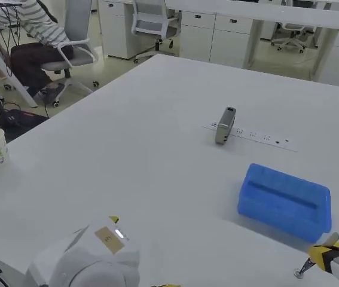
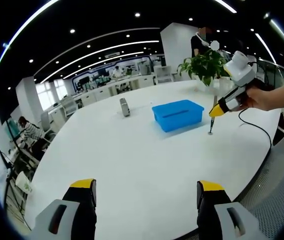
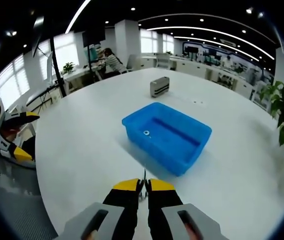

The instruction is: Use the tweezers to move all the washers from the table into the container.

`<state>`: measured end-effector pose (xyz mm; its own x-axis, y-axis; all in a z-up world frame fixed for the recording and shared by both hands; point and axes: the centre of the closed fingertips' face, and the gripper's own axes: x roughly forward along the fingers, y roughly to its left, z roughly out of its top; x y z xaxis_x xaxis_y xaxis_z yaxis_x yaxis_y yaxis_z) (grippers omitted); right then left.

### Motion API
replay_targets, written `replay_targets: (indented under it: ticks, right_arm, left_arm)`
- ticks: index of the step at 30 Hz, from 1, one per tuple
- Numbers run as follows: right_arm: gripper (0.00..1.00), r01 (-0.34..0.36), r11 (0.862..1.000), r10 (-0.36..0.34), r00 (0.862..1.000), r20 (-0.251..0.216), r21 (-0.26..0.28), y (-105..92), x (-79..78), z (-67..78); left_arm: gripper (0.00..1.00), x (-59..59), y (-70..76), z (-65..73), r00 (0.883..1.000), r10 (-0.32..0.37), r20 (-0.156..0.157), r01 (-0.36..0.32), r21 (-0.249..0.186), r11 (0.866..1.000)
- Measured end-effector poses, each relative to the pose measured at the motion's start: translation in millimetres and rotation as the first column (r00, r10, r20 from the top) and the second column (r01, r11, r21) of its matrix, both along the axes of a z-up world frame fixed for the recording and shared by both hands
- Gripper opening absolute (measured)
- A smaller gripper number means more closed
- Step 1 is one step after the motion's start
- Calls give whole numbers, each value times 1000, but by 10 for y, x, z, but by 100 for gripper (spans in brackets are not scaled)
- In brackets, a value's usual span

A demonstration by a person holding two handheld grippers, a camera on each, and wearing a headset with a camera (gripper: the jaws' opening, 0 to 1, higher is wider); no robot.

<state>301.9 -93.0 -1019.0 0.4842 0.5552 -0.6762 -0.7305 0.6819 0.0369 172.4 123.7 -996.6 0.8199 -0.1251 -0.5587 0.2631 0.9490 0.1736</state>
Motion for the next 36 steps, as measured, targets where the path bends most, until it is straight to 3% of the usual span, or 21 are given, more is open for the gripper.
replay_targets:
  ticks: [7,10,20,24,30,36]
  right_arm:
    - [1,18,1000,-18,998,61,8,4,-5,3]
    - [1,60,997,-61,998,24,44,-2,15,11]
    - [0,112,992,-111,994,-11,66,-62,98,0]
    - [0,96,994,-96,995,8,57,-71,145,91]
    - [0,58,998,-59,998,34,29,-62,216,205]
    - [0,44,998,-46,998,49,36,-23,260,342]
  left_arm:
    - [84,-2,4,-1,1000,2,0,-2,2,1000]
    - [84,-2,2,0,1000,1,1,-1,3,1000]
    - [84,-5,-17,-8,1000,-10,-3,10,8,1000]
    - [84,-3,-19,2,1000,-8,1,8,5,1000]
    - [85,7,-3,61,999,3,32,-3,-2,1000]
    - [85,0,-35,53,1000,-12,27,12,-4,1000]
